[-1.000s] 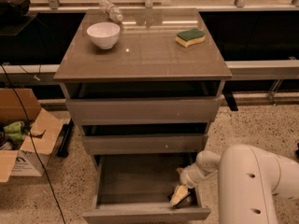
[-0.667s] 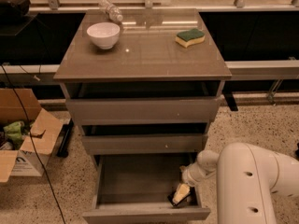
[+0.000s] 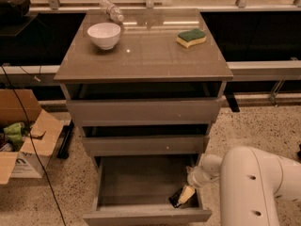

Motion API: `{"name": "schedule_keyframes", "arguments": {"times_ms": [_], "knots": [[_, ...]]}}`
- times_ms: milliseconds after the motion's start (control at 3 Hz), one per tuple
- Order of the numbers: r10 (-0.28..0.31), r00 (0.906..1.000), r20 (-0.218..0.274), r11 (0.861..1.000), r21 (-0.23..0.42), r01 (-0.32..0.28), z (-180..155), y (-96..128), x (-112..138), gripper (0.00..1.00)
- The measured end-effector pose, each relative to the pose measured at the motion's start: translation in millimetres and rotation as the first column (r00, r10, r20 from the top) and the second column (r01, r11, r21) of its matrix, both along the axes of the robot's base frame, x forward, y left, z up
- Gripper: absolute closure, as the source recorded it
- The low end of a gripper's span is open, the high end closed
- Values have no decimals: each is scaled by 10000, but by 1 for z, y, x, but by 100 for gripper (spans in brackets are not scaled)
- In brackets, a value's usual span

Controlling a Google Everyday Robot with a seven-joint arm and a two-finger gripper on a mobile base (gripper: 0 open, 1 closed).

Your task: Pick rxbar chocolate from bottom drawer and place on counter

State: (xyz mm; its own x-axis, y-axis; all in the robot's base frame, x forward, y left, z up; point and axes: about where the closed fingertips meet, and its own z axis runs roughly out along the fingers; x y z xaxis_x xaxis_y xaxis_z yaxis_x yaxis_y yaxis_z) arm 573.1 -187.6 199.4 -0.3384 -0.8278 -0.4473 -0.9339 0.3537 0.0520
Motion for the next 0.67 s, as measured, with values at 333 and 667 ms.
{"name": "schedule_keyframes", "arguments": {"times_ms": [333,667], "knots": [[24,9997,238,9996,-276,-18,-13,-6,5,0],[71,9996,260,9979,-646,-54,-30,-9,6,0]]}}
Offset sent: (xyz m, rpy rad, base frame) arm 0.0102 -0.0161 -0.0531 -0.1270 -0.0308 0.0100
